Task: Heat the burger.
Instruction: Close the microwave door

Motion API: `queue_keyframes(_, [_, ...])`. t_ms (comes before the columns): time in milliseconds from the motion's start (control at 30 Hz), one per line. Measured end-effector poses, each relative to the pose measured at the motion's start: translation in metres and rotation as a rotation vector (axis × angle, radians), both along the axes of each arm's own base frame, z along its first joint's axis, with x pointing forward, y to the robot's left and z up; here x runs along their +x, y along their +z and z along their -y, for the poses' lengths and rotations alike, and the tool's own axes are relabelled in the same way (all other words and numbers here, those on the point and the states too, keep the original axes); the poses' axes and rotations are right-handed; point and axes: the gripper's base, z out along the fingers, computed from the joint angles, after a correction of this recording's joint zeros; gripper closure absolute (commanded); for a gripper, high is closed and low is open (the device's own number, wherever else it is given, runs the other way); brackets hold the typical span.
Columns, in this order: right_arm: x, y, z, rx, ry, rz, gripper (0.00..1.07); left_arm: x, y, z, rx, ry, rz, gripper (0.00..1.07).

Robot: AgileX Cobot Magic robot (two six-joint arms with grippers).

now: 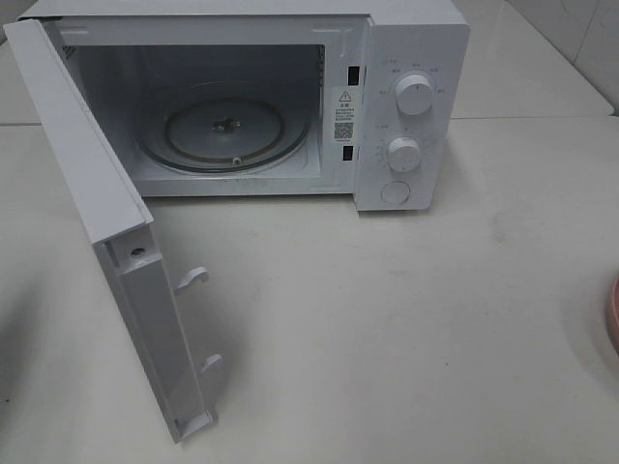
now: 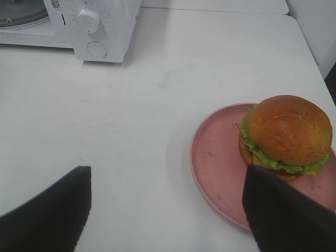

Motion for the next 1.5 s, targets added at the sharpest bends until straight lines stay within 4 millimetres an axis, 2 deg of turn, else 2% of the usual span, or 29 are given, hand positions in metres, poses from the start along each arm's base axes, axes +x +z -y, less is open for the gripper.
queue_keyframes(100, [0.0,0.0,0.0,0.0,0.0,0.0,0.31,0.006,-0.002,0.007,-0.008,-0.081,0.008,1.07])
queue_keyframes(133, [0.0,0.0,0.0,0.0,0.0,0.0,0.31,0.011,-0.004,0.013,-0.002,-0.154,0.009,1.07])
queue_keyframes(433, [0.0,0.0,0.0,0.0,0.0,0.0,0.31,0.026,-0.011,0.027,-0.036,-0.303,-0.028,1.07])
queue_keyframes(600, [0.0,0.0,0.0,0.0,0.0,0.0,0.31,0.037,-0.015,0.053,-0.042,-0.41,-0.046,1.07])
queue_keyframes(900, [0.0,0.0,0.0,0.0,0.0,0.0,0.31,0.044,-0.016,0.082,-0.047,-0.422,-0.029,1.07])
queue_keyframes(967, [0.0,0.0,0.0,0.0,0.0,0.0,0.31,0.046,-0.016,0.095,-0.062,-0.436,-0.03,1.07])
queue_keyframes(1100, [0.0,0.0,0.0,0.0,0.0,0.0,0.31,0.049,-0.017,0.108,-0.073,-0.447,-0.035,1.07])
queue_keyframes(1133, [0.0,0.0,0.0,0.0,0.0,0.0,0.31,0.051,-0.018,0.118,-0.078,-0.452,-0.04,1.07])
queue_keyframes(1200, [0.0,0.0,0.0,0.0,0.0,0.0,0.31,0.051,-0.019,0.122,-0.075,-0.456,-0.043,1.07])
queue_keyframes(1367, [0.0,0.0,0.0,0.0,0.0,0.0,0.31,0.055,-0.03,0.149,-0.1,-0.441,-0.089,1.07])
queue_keyframes(1400, [0.0,0.0,0.0,0.0,0.0,0.0,0.31,0.055,-0.03,0.149,-0.1,-0.441,-0.089,1.07])
queue_keyframes(1433, [0.0,0.0,0.0,0.0,0.0,0.0,0.31,0.058,-0.031,0.159,-0.107,-0.434,-0.093,1.07])
queue_keyframes(1467, [0.0,0.0,0.0,0.0,0.0,0.0,0.31,0.058,-0.031,0.159,-0.107,-0.434,-0.093,1.07])
queue_keyframes(1500, [0.0,0.0,0.0,0.0,0.0,0.0,0.31,0.061,-0.033,0.169,-0.117,-0.414,-0.101,1.07])
